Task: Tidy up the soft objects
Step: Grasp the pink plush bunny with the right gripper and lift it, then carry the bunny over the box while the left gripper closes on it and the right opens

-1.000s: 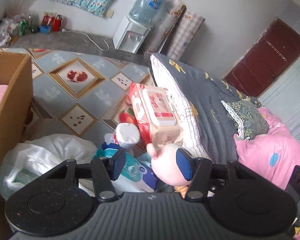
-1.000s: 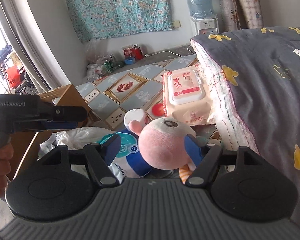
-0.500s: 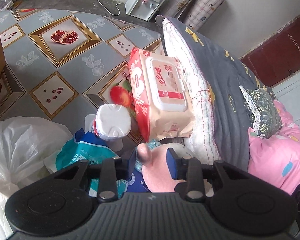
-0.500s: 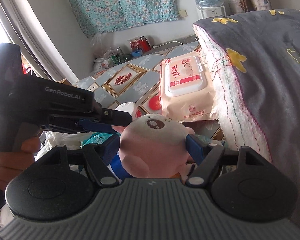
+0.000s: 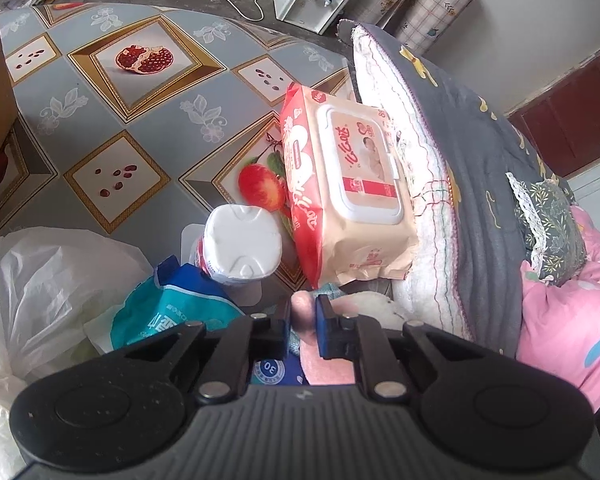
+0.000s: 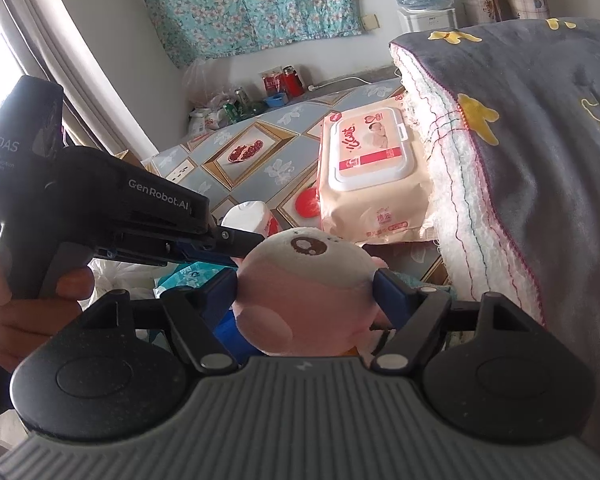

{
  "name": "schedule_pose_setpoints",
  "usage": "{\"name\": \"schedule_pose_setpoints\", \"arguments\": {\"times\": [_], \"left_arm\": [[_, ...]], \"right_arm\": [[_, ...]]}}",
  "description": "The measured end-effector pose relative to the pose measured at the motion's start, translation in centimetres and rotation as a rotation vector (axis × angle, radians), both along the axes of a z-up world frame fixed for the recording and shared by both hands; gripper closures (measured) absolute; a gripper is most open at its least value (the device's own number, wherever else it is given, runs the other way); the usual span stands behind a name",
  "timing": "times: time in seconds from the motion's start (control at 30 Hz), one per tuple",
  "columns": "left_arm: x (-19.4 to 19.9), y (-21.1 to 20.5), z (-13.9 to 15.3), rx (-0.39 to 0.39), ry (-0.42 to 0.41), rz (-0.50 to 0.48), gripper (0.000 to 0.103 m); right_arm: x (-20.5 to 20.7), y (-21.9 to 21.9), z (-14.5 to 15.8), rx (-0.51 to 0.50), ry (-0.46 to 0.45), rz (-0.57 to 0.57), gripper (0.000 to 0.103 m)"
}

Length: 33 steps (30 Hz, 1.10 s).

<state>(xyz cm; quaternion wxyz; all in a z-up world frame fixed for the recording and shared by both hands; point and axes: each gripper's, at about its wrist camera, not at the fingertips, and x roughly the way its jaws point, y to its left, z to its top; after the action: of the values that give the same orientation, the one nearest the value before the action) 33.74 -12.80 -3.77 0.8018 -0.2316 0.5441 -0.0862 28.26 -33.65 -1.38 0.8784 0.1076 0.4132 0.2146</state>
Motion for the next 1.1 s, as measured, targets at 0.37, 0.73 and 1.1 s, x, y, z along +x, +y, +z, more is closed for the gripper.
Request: {"name": "schedule_pose_setpoints", "arguments": {"times": [0.37,0.73,1.1], "left_arm": [[-1.5,0.0,2.2,-0.061,-0.076,-0.02,0.094],[-7.6,3.8,10.9,-0.093,-0.274,0.002,0.094],[-14.8,18.1,18.5,0.01,-0.47,0.237,0.093]], "right_arm": [[-1.8,-0.2,1.3,0.02,-0.025,-0.036,0.034],[-6.5,2.5,8.9,0.102,-0.144,-0.037,0.034],[-6.6,17.4,14.2,0.247,-0.198,0.184,0.034]]}}
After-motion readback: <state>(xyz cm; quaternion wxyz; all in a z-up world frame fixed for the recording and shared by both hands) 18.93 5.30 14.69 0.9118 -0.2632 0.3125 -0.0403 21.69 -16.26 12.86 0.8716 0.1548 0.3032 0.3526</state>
